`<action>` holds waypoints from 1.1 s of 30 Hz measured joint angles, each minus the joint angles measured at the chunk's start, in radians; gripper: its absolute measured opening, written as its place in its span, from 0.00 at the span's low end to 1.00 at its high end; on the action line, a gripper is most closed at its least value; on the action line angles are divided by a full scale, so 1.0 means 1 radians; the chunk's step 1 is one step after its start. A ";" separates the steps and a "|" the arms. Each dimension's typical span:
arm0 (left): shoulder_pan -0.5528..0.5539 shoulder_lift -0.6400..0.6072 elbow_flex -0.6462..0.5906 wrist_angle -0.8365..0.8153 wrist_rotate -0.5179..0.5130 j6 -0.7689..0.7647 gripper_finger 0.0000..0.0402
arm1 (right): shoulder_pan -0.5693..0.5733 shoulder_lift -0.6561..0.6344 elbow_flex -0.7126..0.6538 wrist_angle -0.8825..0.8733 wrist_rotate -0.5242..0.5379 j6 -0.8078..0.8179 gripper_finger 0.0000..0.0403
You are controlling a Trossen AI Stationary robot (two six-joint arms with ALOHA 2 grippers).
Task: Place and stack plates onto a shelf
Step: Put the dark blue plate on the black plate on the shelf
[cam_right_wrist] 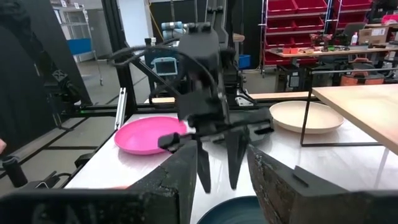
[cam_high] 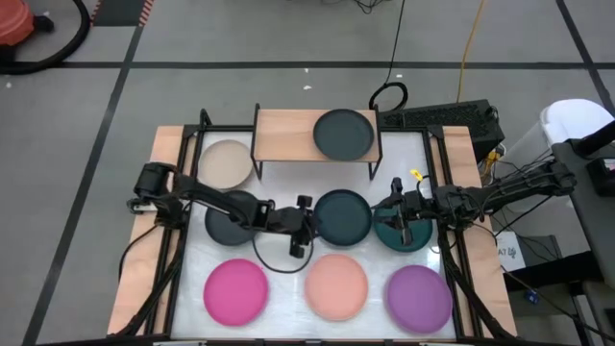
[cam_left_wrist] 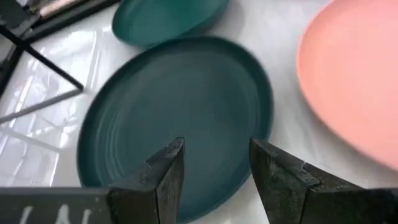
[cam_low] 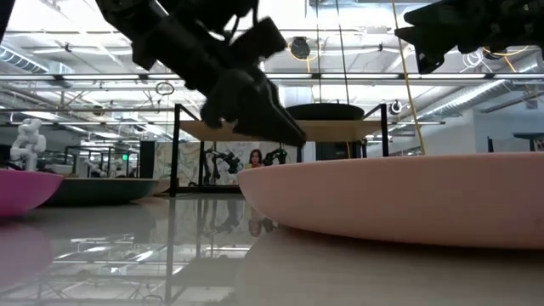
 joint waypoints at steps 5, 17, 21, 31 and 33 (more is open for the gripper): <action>-0.018 0.024 0.016 -0.071 -0.005 0.091 0.46 | 0.000 0.000 0.000 -0.007 -0.003 0.016 0.31; -0.001 0.022 0.017 -0.132 -0.041 0.226 0.46 | 0.000 0.000 0.000 -0.006 0.001 0.009 0.31; 0.010 0.056 0.018 -0.092 -0.038 0.276 0.46 | 0.000 0.000 0.001 -0.006 0.001 0.010 0.31; 0.009 0.141 0.018 -0.015 -0.085 0.357 0.40 | 0.000 0.013 0.002 -0.041 -0.002 -0.027 0.31; 0.011 0.142 0.017 -0.010 -0.094 0.384 0.30 | 0.000 0.013 0.002 -0.041 -0.003 -0.027 0.31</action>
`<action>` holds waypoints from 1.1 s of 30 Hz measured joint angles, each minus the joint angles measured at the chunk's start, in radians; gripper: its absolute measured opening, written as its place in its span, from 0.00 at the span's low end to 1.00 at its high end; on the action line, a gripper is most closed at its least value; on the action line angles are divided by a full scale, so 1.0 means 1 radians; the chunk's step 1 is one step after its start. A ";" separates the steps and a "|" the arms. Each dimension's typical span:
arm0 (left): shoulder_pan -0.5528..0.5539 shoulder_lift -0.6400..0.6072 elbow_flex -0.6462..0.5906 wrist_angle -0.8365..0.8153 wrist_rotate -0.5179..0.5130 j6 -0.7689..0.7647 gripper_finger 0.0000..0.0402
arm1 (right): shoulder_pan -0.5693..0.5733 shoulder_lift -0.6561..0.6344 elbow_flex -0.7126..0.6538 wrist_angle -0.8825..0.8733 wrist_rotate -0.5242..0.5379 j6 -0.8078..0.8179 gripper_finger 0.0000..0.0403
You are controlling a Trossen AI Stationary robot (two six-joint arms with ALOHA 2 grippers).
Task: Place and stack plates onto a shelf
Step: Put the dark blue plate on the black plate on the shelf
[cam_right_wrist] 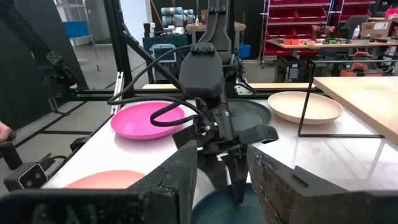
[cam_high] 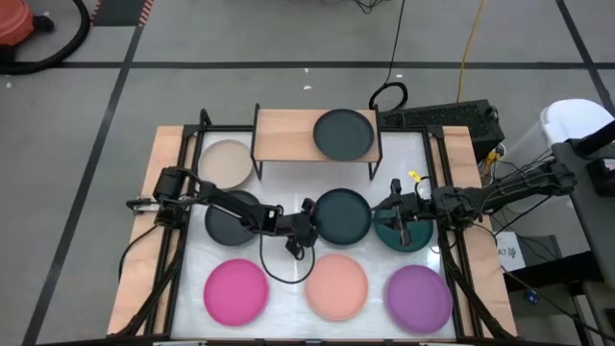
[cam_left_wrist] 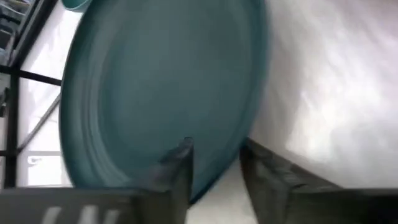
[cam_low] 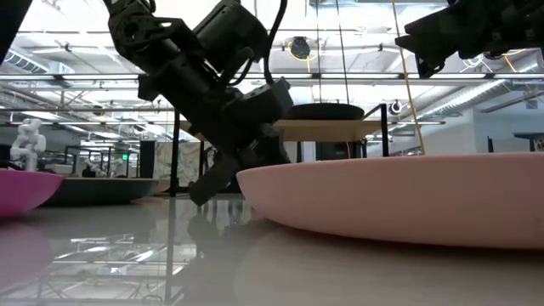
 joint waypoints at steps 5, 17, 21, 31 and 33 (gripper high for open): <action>-0.001 -0.035 -0.001 0.006 -0.021 0.027 0.04 | 0.000 0.000 0.000 0.014 -0.003 0.015 0.31; 0.019 -0.448 0.017 -0.082 -0.133 0.195 0.03 | 0.000 0.000 0.000 0.029 -0.108 0.052 0.31; 0.166 -0.484 0.150 -0.320 -0.096 0.230 0.03 | 0.000 0.000 0.000 0.039 -0.108 0.046 0.31; 0.428 -0.209 0.612 -0.765 0.116 0.373 0.03 | 0.000 0.002 -0.001 0.076 -0.103 0.045 0.31; 0.437 -0.153 0.677 -0.844 0.116 0.383 0.03 | 0.000 0.001 -0.001 0.077 -0.103 0.045 0.31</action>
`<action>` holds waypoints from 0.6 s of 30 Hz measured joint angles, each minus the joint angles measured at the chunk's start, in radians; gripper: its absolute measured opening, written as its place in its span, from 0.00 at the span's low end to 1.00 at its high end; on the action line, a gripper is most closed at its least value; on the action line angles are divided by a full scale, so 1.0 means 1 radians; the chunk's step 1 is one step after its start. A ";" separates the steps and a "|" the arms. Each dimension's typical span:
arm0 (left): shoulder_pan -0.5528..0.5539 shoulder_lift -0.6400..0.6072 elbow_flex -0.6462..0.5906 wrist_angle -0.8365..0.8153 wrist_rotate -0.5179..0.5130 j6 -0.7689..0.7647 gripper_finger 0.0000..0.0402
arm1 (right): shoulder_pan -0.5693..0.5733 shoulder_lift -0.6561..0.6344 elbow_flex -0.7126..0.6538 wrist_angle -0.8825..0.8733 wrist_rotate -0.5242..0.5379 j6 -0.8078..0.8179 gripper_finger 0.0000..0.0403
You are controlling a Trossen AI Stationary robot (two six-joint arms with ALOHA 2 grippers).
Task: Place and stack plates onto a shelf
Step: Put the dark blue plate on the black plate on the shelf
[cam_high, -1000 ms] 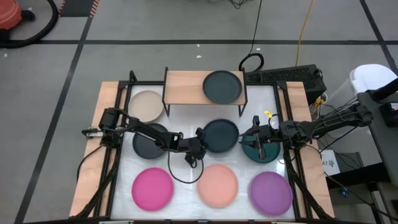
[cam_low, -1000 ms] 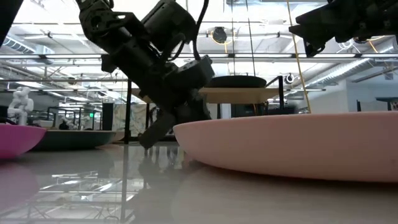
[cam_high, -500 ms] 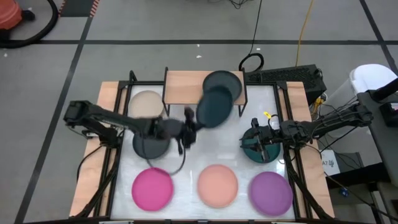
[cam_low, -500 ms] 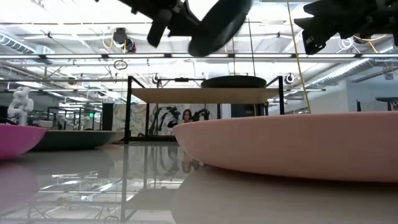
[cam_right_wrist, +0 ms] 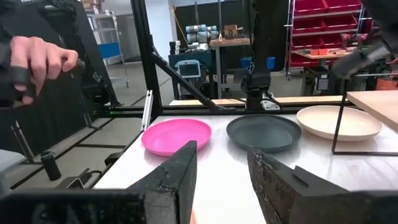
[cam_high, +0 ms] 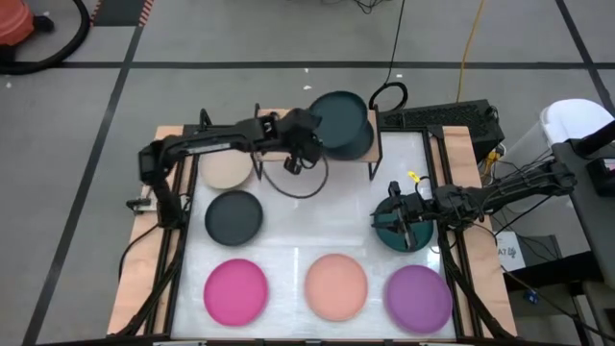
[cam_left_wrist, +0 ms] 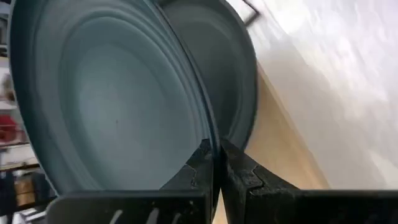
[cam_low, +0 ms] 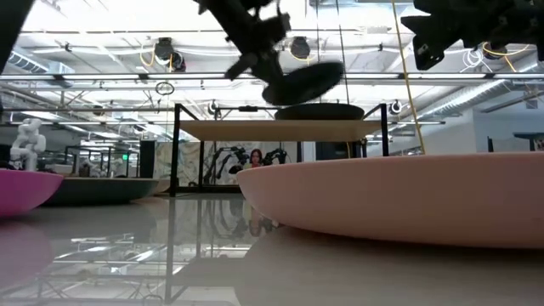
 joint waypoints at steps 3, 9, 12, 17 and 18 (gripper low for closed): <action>-0.007 0.059 0.045 -0.057 -0.025 0.010 0.07 | 0.000 0.000 0.000 0.003 0.000 0.000 0.31; -0.024 0.086 0.081 -0.009 -0.044 0.031 0.19 | 0.000 0.000 0.000 -0.004 0.000 -0.021 0.31; -0.033 0.087 0.080 0.027 -0.068 0.026 0.25 | 0.000 0.000 0.000 -0.006 0.000 -0.021 0.31; -0.053 0.088 0.095 0.054 -0.180 0.037 0.41 | 0.000 0.000 0.000 -0.005 0.000 -0.021 0.31; -0.060 0.088 0.103 0.053 -0.201 0.036 0.44 | 0.000 0.000 0.000 -0.005 0.000 -0.020 0.31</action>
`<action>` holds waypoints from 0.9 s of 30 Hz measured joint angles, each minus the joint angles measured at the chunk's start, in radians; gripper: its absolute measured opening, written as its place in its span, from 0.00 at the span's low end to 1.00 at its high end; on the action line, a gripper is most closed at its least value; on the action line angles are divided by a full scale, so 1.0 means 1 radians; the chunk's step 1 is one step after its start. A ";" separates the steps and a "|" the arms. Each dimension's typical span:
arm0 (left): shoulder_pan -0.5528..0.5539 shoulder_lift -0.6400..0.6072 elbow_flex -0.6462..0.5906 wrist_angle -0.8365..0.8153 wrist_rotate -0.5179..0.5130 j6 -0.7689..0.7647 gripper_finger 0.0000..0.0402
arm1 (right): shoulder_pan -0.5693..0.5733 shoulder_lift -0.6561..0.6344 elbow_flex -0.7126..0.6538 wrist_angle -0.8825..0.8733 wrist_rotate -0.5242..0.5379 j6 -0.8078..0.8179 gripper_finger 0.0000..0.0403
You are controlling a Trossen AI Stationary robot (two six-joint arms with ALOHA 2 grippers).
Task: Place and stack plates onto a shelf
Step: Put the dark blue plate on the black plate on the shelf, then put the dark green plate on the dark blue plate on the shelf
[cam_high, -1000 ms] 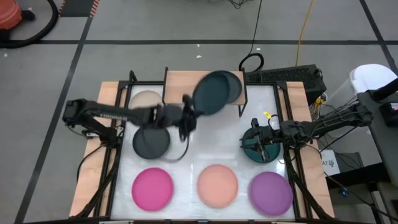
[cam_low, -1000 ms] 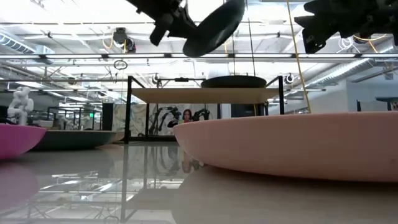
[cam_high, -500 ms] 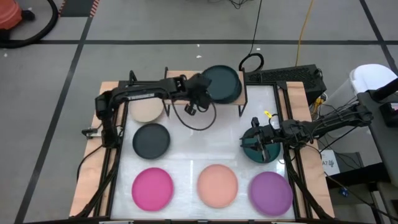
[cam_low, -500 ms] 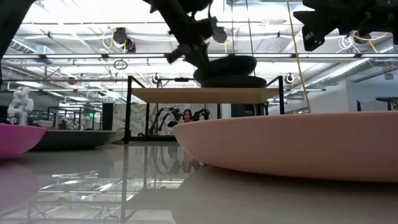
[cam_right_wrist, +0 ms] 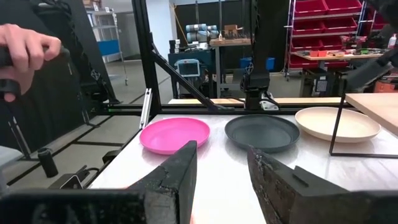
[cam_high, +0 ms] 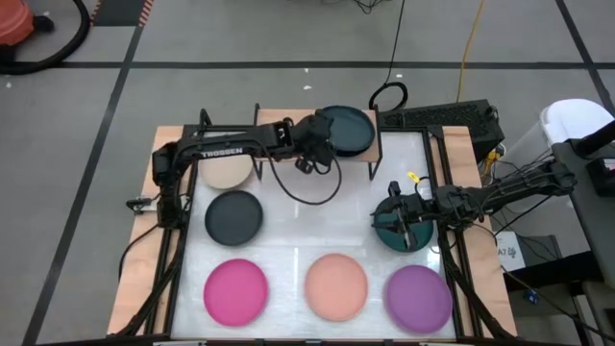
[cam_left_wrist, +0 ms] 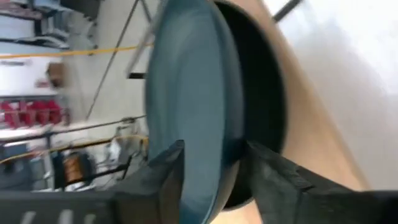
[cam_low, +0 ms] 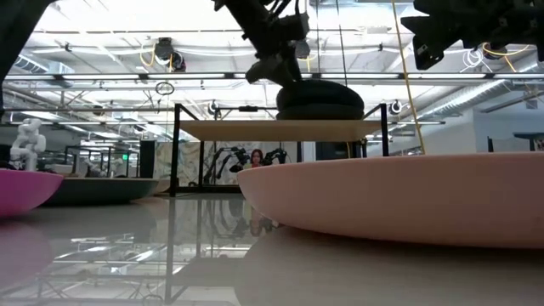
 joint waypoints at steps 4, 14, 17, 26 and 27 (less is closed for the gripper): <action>-0.025 -0.009 0.038 -0.009 -0.017 -0.063 0.56 | 0.000 0.000 0.000 0.000 0.000 0.001 0.31; -0.111 -0.120 0.114 -0.035 -0.075 -0.358 0.63 | 0.000 0.000 0.000 -0.005 0.002 0.013 0.31; -0.140 -0.218 0.090 -0.057 -0.059 -0.466 0.59 | 0.000 0.000 0.000 -0.016 0.009 0.028 0.31; -0.251 -0.522 -0.371 0.131 0.115 -0.725 0.32 | -0.001 0.001 -0.001 -0.088 0.157 0.042 0.31; -0.272 -0.561 -0.457 0.229 0.114 -0.744 0.29 | -0.001 0.001 -0.001 -0.090 0.158 0.053 0.31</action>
